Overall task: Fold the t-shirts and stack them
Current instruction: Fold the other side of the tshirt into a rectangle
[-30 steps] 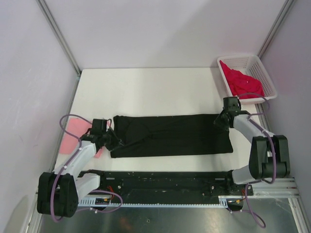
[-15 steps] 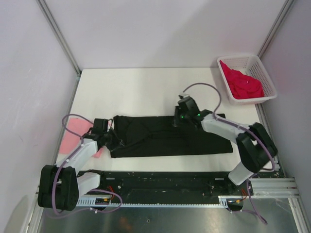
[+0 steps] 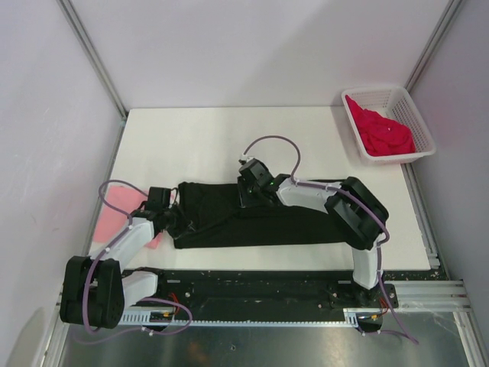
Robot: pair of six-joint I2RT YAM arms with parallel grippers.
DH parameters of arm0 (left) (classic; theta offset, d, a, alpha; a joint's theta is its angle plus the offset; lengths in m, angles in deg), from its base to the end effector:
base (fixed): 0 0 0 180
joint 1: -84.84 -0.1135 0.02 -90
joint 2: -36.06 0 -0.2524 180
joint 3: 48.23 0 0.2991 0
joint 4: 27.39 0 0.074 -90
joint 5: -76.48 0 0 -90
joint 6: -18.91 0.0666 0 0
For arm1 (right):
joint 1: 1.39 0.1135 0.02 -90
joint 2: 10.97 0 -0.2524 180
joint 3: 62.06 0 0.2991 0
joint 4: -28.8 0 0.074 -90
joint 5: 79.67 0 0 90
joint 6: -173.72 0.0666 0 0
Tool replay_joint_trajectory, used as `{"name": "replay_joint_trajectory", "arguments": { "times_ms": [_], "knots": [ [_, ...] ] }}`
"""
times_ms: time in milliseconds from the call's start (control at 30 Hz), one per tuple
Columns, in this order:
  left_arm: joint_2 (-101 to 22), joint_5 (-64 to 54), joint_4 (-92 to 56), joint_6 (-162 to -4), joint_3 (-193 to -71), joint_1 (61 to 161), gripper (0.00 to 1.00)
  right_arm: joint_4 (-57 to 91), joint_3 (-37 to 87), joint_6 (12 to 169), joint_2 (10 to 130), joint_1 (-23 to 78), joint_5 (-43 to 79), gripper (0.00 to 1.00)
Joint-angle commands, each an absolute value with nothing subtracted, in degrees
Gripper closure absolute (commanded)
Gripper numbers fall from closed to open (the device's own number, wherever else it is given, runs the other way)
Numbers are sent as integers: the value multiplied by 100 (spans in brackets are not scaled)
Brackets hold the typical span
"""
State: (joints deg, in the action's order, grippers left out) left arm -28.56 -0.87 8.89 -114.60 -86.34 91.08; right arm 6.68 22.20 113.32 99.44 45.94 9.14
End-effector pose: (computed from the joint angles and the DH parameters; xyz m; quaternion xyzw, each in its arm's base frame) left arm 0.2400 -0.0409 0.0844 -0.2841 0.9237 -0.1955 0.1671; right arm 0.3196 0.3447 0.1133 -0.1403 0.9238 0.2139 0.2849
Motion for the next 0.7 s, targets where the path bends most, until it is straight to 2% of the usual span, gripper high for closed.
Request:
{"name": "replay_joint_trajectory", "arguments": {
  "times_ms": [0,133,500,667],
  "knots": [
    [-2843,-96,769,-11308,-8654,9065,99,630,2456,11375,10151,4772,744,69],
    [-2760,-95,750,-11287,-8703,9064,96,374,2450,11362,10165,4965,463,71],
    [-2748,-89,730,-11262,-8770,9064,95,125,2451,11309,9938,5181,-106,71],
    [-2538,21,737,-11194,-8864,9070,88,337,2484,11285,9733,5084,43,70]
  ]
}}
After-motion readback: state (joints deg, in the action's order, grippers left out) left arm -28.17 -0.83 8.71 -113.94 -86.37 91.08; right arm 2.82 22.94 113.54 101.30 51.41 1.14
